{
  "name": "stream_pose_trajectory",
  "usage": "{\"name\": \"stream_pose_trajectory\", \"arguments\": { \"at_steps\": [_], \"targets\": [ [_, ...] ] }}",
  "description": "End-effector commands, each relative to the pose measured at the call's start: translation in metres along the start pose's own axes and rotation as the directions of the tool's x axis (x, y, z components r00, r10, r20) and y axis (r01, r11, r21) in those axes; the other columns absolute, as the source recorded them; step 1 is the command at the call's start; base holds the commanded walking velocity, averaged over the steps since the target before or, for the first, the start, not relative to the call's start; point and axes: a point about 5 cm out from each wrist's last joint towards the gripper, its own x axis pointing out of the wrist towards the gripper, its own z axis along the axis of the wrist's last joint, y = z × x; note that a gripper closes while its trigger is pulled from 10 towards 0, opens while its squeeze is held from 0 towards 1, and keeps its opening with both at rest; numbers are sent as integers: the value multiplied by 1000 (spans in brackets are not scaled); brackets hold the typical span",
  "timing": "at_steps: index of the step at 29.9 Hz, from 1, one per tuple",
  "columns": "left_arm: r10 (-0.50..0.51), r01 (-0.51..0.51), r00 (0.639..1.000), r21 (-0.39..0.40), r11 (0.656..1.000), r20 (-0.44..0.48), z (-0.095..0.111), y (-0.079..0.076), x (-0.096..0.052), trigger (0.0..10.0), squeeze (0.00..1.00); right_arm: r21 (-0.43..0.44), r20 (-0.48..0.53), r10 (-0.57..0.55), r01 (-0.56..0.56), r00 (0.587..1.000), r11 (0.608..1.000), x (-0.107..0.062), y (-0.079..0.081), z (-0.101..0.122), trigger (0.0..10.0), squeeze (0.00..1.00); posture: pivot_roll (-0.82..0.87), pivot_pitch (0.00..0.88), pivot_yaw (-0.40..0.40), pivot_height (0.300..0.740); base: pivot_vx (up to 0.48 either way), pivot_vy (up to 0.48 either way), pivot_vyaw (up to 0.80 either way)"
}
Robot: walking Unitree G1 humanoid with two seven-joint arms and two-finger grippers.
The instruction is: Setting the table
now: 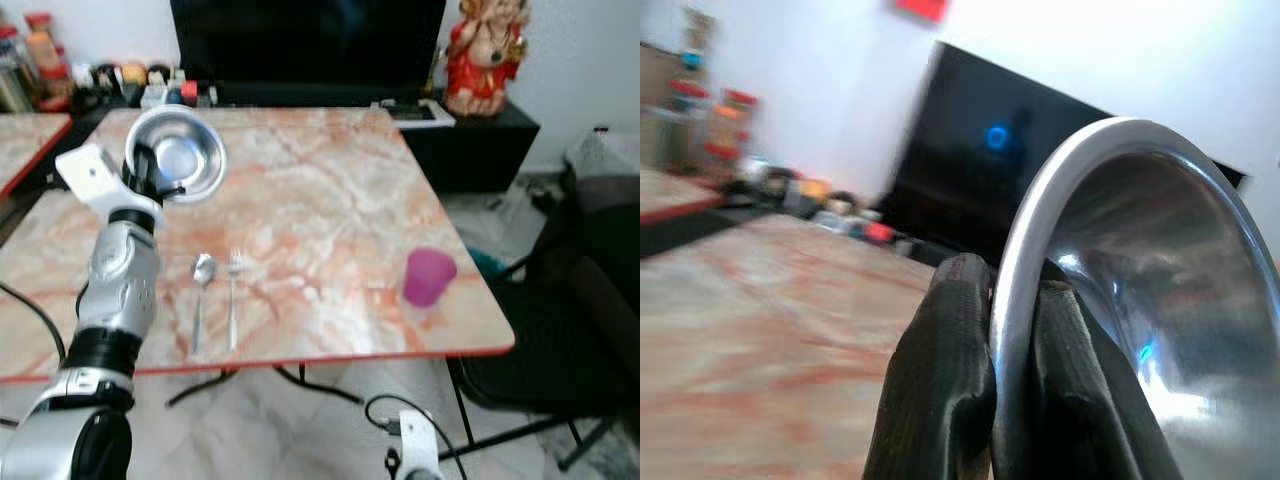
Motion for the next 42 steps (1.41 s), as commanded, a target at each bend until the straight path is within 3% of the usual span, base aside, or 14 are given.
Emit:
{"name": "stream_pose_trajectory", "arguments": {
  "at_steps": [1,3,19,24,42],
  "targets": [
    [0,1,999,-4,1000,34,11,-1,4,10000,0,-14,21,16,-16,1000,1000,1,6,5,10000,0,-4,0,-40,740,0,337,500],
    [6,-6,999,-2,1000,46,14,0,5,10000,0,47,21,10,-11,1000,999,1,6,5,10000,0,-2,0,-39,740,0,336,0],
    [28,-29,998,4,1000,53,18,5,3,10000,0,10,24,18,-18,1000,1000,1,7,6,10000,0,11,0,-47,740,0,375,59],
    [27,-27,998,3,1000,49,18,4,3,10000,0,56,27,24,-26,999,998,1,8,5,10000,0,8,0,-46,740,0,480,105],
    [22,-23,999,18,1000,32,18,5,4,10000,0,58,31,37,-39,999,998,1,11,6,10000,0,13,0,-38,740,0,480,0]
  ]
}}
